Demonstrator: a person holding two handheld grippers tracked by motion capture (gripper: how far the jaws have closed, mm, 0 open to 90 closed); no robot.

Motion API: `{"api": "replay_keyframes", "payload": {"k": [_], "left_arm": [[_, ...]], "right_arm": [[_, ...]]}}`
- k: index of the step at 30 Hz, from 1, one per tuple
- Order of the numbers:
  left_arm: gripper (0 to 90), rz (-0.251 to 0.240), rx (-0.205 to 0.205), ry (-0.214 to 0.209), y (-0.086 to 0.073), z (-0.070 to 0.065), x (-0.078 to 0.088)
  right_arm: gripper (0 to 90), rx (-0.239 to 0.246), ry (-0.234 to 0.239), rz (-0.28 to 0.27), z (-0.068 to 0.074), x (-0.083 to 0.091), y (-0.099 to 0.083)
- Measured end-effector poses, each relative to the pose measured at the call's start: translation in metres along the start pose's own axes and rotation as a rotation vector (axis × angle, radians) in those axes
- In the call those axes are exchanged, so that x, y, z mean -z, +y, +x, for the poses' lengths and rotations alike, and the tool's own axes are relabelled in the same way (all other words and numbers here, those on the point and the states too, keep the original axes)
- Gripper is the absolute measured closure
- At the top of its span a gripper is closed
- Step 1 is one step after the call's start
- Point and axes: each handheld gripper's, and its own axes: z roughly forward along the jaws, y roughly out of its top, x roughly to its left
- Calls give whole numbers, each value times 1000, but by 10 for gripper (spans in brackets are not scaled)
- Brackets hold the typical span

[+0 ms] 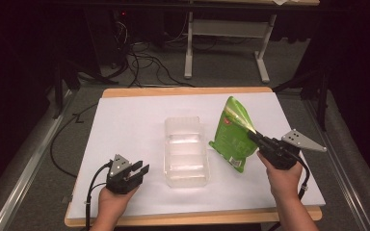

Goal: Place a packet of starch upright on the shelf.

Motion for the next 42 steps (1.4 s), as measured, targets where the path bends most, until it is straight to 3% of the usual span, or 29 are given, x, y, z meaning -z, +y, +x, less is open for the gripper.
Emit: {"api": "replay_keyframes", "payload": {"k": [2,6,10,17,31,42], "left_arm": [[667,0,-1,-1,0,0,0],[667,-2,2,-2,0,0,1],[667,-4,2,-5,0,1,2],[663,2,-3,-10,0,-1,1],[661,4,0,-20,0,0,1],[648,-9,2,-21,1,0,3]], "right_arm": [[879,12,-3,-1,3,-2,-1],[875,36,-19,70,8,-11,-11],[851,25,-9,71,8,-12,-12],[794,10,48,60,8,-12,-15],[628,2,56,118,12,-23,-24],[606,-12,54,118,8,-24,-26]]}}
